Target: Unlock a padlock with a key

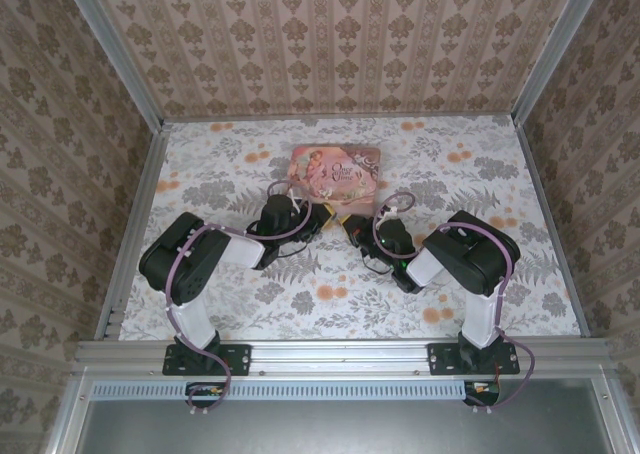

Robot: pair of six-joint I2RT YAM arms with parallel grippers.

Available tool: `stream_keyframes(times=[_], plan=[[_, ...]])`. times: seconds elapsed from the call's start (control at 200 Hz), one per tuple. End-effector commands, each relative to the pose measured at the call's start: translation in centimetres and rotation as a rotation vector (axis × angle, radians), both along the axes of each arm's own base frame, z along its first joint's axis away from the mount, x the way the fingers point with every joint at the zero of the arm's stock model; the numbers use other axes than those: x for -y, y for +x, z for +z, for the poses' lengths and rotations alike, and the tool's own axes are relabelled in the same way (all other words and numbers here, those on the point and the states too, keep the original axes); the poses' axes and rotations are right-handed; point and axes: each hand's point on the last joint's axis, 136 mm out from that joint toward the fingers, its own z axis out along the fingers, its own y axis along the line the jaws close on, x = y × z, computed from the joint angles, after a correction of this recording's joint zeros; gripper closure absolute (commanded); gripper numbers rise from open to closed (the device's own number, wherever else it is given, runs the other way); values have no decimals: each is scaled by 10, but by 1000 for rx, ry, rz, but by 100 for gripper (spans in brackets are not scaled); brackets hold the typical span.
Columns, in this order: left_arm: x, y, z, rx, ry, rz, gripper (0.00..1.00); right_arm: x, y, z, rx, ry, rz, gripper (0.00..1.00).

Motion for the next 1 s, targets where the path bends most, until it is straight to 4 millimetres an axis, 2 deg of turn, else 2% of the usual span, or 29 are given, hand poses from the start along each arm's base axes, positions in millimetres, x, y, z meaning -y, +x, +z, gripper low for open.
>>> stream_keyframes(times=[0.0,0.16,0.4,0.6,0.775,0.995], plan=[[23,-22,19,-83,-144,-78,100,-12,6,29,79,59,31,100],[32,-23,30,-97,-205,-76,100,-14,6,39,88,86,40,100],[37,-27,30,-101,-217,-86,100,-16,8,49,97,115,46,100],[33,-32,19,-83,-133,-107,100,-13,12,54,121,104,81,100],[26,-34,12,-62,-31,-127,100,-8,18,49,123,90,110,100],[26,-31,12,-54,-11,-127,100,-18,20,57,138,109,142,100]])
